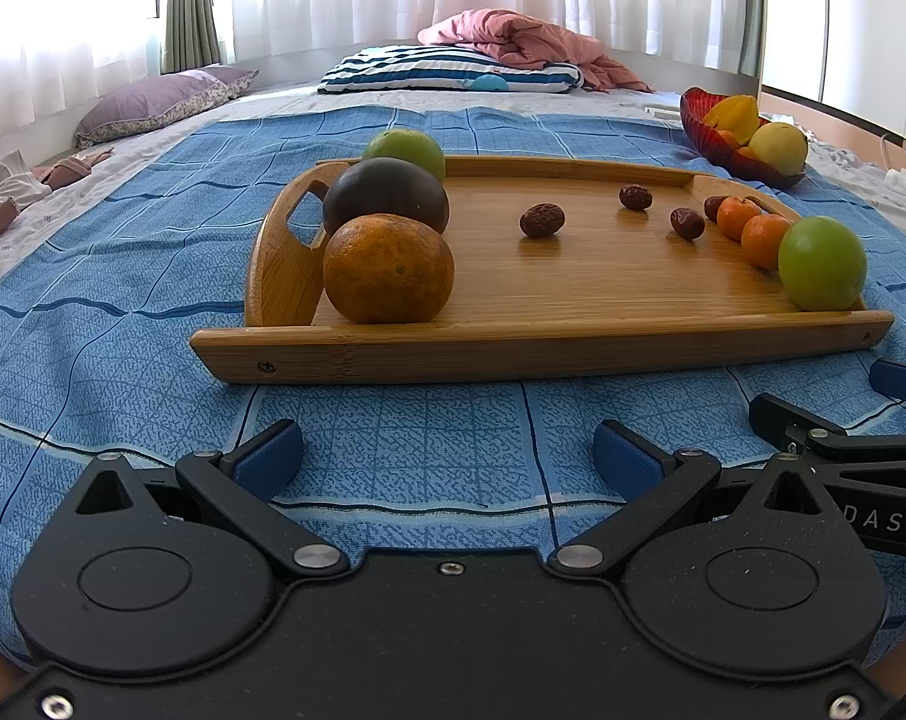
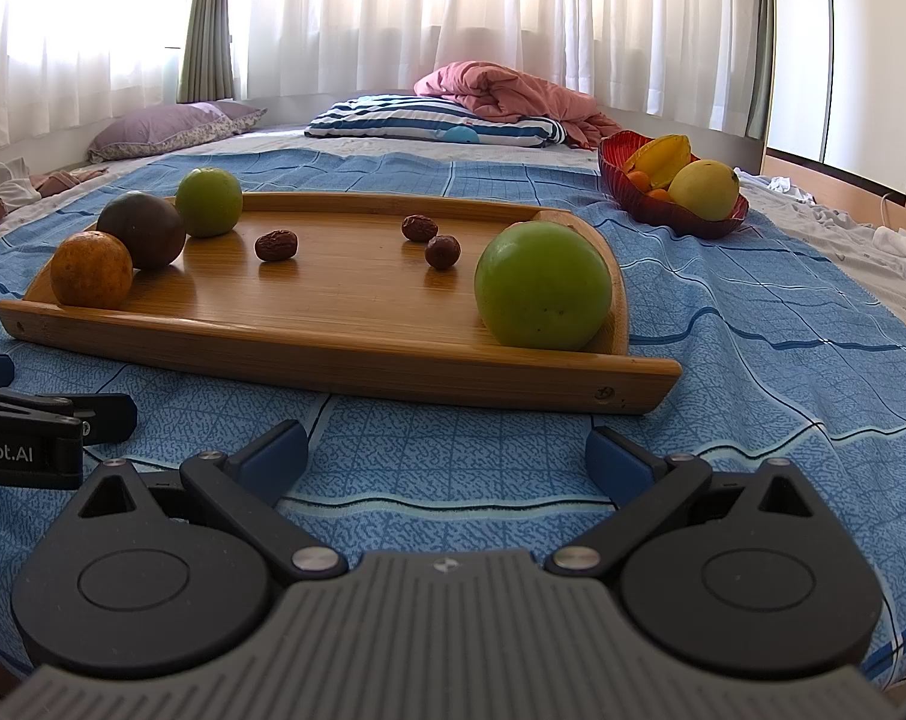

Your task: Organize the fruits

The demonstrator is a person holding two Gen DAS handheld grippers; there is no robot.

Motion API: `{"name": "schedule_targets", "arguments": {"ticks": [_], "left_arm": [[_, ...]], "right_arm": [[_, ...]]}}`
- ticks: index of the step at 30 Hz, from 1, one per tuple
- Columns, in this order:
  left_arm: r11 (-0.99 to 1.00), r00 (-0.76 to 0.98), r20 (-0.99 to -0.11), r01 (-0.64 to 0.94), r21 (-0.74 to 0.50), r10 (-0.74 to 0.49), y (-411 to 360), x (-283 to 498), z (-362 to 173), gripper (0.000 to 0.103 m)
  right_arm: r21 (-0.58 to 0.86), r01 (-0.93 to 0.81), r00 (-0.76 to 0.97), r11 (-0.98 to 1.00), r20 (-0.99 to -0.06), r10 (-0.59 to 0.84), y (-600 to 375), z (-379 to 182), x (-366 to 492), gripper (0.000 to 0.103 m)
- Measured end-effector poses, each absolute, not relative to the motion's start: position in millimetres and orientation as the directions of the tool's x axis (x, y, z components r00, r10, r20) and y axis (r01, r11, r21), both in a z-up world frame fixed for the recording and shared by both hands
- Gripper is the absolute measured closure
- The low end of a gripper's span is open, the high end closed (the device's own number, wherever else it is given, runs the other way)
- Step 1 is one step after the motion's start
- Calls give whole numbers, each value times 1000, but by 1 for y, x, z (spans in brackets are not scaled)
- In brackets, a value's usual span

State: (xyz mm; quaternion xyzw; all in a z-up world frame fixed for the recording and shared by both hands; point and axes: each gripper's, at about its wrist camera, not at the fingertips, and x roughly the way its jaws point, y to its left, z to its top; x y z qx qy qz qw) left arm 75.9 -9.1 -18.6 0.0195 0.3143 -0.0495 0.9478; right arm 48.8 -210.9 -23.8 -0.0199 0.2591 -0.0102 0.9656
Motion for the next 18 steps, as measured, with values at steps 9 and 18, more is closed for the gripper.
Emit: {"name": "schedule_targets", "arguments": {"ticks": [9,18], "left_arm": [[994,797,-598,106,5,-82,-9,76,-18,0],[994,797,-598,109,9,-82,-9,76,-18,0]], "right_arm": [[-44,10,866,999,-500,-30,-211,-24,49,0],[-43,10,864,999,-503,-30,-210,-23,49,0]]}}
